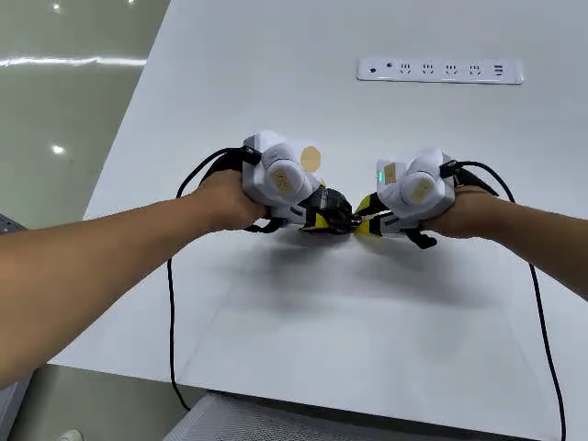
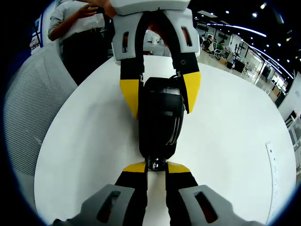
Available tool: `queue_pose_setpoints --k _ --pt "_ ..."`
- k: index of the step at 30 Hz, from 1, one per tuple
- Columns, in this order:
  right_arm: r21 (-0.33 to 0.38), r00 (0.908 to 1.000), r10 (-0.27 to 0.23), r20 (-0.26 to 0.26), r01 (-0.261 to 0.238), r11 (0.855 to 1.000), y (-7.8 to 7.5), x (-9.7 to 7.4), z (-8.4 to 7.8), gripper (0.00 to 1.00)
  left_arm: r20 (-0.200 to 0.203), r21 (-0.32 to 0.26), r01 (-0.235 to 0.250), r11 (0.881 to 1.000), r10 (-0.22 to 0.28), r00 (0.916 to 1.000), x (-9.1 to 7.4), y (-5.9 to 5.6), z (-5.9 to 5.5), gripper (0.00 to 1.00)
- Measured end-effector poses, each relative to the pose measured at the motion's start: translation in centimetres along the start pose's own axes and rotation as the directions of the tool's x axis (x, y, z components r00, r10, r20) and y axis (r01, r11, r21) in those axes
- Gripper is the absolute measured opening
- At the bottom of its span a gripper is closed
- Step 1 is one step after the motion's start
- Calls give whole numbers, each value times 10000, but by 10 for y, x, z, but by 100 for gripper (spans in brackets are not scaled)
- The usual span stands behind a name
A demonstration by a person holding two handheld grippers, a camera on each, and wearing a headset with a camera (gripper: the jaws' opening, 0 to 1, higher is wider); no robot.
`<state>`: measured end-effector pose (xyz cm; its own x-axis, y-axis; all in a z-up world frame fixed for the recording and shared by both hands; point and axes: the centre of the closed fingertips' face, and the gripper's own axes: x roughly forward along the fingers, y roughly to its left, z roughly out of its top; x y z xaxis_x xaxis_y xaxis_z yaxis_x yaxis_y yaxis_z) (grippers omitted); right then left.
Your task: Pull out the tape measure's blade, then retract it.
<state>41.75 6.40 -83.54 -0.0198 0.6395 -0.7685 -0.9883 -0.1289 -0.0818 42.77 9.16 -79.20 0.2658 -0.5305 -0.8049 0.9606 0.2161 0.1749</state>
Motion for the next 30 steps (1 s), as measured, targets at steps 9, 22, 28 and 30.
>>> queue_pose_setpoints --k 9,22,28,30 --pt "87 10000 -47 -54 48 10000 -1 -9 -8 9 -69 -119 0 9999 -1 10000 -1 0 -1 29" --pt "411 9999 -36 -95 40 9991 0 -23 -24 9 -110 -141 17 9999 -19 9999 -2 0 0 29" --pt "514 9999 -40 -115 45 9987 1 -29 -31 9 -141 -130 39 9999 -41 9999 -2 -1 0 29" --pt "523 9999 -48 -119 54 9986 2 -31 -33 9 -151 -114 50 9999 -52 9999 -2 0 0 29"
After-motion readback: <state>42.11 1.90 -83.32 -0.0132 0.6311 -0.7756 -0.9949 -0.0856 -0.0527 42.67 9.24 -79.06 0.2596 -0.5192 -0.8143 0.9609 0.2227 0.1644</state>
